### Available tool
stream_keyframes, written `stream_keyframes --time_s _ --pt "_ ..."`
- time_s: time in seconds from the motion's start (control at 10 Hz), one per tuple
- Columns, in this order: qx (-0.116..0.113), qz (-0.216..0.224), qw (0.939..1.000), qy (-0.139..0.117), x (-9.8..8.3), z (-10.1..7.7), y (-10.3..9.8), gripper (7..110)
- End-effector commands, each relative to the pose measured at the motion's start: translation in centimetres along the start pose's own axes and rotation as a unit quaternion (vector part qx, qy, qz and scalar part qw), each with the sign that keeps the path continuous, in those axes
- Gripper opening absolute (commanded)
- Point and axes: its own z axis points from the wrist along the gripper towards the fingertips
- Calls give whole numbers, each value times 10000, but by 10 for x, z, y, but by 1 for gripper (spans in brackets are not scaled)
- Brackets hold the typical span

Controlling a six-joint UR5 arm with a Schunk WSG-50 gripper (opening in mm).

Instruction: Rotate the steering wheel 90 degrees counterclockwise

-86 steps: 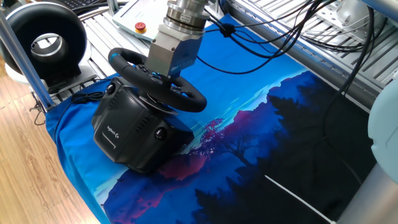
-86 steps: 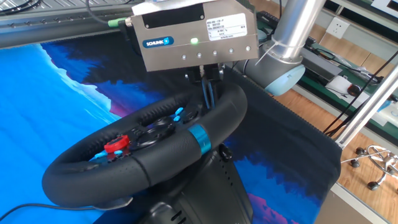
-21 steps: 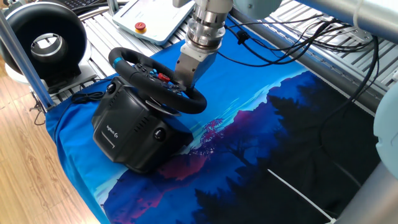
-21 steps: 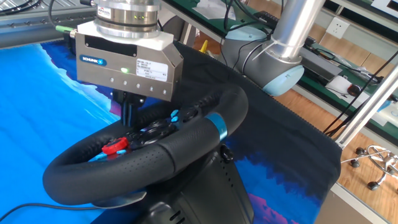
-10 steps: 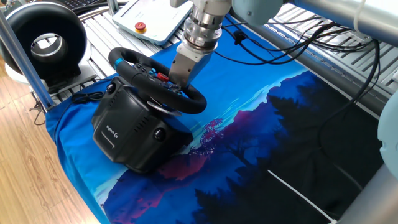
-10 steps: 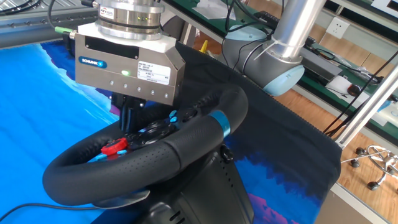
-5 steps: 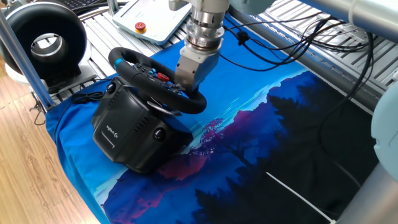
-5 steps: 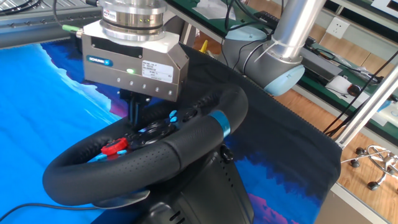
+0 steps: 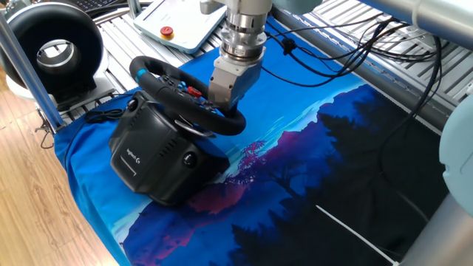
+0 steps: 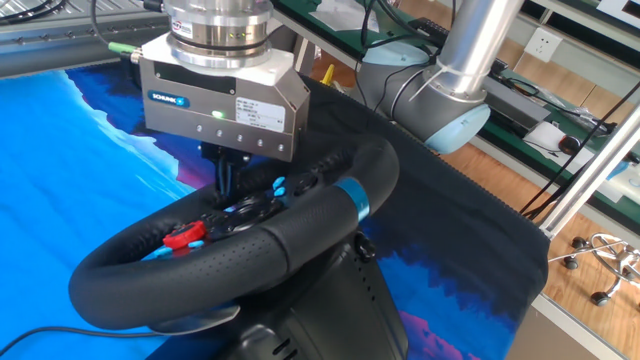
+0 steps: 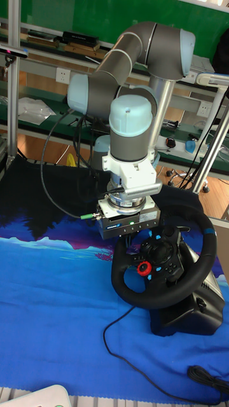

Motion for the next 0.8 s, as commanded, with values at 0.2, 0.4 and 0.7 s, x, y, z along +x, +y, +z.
stream_keyframes --time_s 0.2,0.4,0.7 --pt "107 -149 9992 -356 -22 -4 1 7" --pt "239 -187 9985 -461 -31 -6 2 7" --pt "267 -265 9977 -564 -37 -6 5 7"
